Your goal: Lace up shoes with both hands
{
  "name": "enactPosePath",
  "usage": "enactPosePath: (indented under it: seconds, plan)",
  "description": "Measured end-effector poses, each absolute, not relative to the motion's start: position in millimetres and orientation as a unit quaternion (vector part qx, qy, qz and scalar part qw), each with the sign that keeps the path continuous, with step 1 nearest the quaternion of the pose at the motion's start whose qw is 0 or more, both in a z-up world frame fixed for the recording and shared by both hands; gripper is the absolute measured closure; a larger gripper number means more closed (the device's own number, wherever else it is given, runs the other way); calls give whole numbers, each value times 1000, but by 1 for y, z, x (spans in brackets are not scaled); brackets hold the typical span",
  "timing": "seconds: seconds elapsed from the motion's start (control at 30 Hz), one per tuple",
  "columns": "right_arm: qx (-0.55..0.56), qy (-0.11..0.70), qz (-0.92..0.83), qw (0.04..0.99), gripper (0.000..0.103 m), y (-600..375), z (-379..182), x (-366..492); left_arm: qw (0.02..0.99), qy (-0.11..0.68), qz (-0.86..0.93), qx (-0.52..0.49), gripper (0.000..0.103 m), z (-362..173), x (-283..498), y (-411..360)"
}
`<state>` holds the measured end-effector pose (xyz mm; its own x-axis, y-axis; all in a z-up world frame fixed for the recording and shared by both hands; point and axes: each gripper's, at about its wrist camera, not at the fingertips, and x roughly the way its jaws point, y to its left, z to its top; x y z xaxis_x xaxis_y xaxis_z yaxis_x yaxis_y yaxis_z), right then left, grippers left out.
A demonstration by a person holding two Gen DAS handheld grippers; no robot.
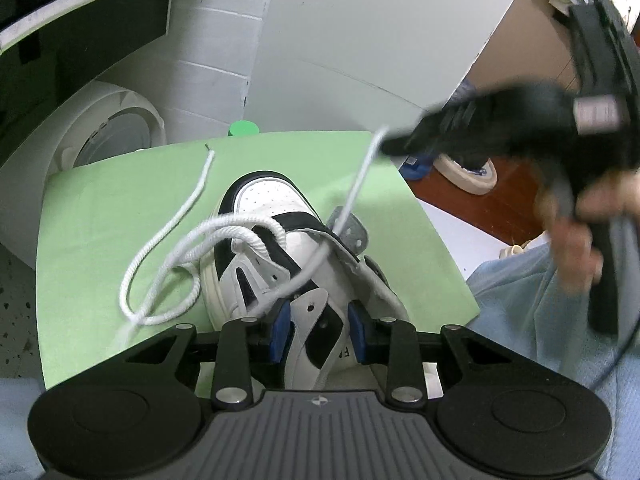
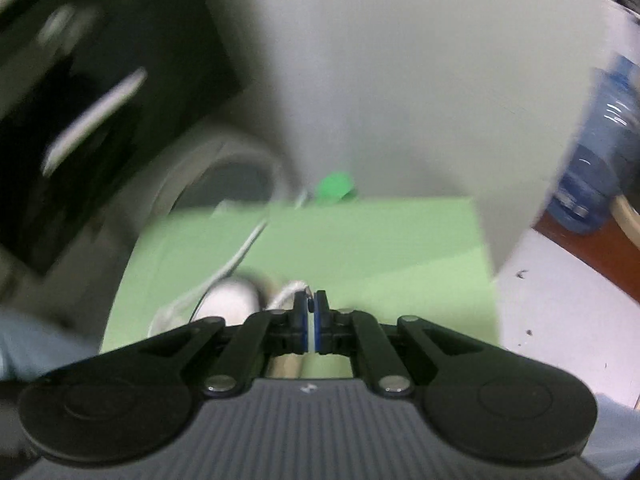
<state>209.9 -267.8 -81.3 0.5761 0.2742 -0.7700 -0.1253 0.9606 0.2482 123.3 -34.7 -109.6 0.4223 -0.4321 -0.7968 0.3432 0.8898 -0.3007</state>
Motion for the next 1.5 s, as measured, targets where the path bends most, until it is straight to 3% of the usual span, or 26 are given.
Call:
enactPosePath:
  seconds: [0.17, 0.47, 0.9, 1.27, 1.5]
  plan:
    - [133, 376, 36, 916, 100, -335, -33, 223, 841, 487, -230, -49, 72, -110, 125, -35]
    - [106, 245, -90, 960, 100, -450, 84, 212, 842, 487, -228, -47, 72, -111, 125, -35]
    - [84, 150, -162, 972, 100, -511, 195, 215, 844, 486, -224, -37, 71, -111, 123, -38]
    - [43, 141, -146, 978, 100, -499, 222, 216, 846, 485, -220, -26, 70, -108, 122, -40]
    - [53, 220, -18, 974, 100, -423, 157, 197, 854, 479, -202, -26, 68, -95, 117, -33]
